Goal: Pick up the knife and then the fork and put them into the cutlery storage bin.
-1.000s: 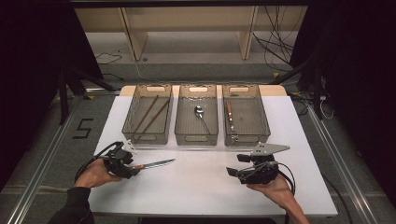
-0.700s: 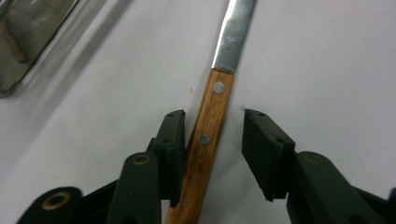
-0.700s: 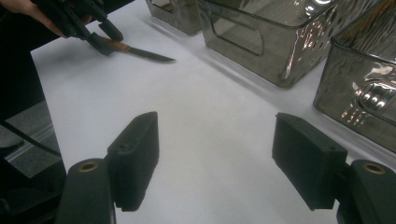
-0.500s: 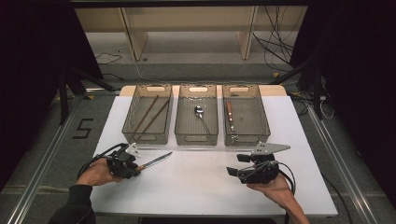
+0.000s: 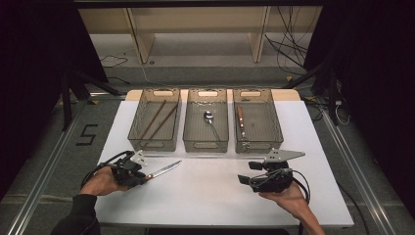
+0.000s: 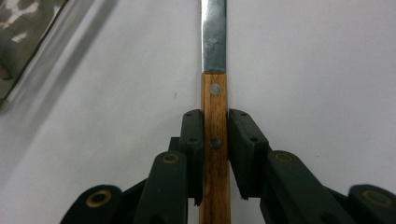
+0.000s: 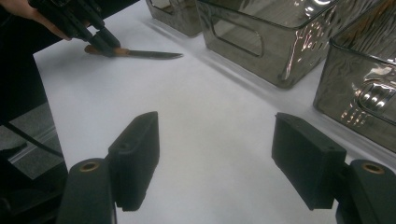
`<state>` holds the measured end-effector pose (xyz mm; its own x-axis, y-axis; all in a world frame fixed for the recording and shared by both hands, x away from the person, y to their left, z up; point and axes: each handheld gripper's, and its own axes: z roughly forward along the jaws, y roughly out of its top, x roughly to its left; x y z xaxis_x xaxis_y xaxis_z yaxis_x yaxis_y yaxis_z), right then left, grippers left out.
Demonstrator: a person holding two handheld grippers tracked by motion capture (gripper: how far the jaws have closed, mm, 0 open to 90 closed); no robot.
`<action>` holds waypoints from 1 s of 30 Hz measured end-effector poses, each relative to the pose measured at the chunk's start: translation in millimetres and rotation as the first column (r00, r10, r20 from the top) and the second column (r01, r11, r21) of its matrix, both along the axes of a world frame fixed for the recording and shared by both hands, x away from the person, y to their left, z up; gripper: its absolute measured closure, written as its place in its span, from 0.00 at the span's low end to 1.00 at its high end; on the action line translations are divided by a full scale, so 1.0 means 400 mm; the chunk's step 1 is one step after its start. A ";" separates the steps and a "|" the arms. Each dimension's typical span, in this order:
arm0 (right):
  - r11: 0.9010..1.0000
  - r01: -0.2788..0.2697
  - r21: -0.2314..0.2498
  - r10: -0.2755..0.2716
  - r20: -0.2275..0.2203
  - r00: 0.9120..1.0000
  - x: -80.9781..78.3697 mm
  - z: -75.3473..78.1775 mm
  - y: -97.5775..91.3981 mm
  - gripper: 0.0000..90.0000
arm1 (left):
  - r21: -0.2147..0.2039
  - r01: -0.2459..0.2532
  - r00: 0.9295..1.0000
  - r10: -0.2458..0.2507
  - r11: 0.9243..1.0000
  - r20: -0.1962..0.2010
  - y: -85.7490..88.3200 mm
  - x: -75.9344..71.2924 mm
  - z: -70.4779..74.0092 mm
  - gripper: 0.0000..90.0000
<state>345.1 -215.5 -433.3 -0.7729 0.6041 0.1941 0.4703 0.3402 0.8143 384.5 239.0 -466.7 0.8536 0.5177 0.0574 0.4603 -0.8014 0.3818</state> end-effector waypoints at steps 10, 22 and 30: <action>1.000 -0.010 0.017 0.010 0.021 1.000 -0.006 0.007 0.004 0.36 | -0.056 0.006 1.000 -0.005 0.998 0.010 0.002 -0.019 0.046 0.84; 0.999 -0.040 -0.004 0.040 0.121 0.992 -0.042 0.026 0.042 0.36 | -0.115 0.075 0.997 -0.075 0.990 0.004 -0.065 -0.038 0.083 0.84; 0.991 -0.097 -0.088 0.116 0.234 0.965 -0.090 0.027 0.118 0.36 | -0.152 0.111 0.992 -0.118 0.982 -0.042 -0.155 -0.036 0.081 0.84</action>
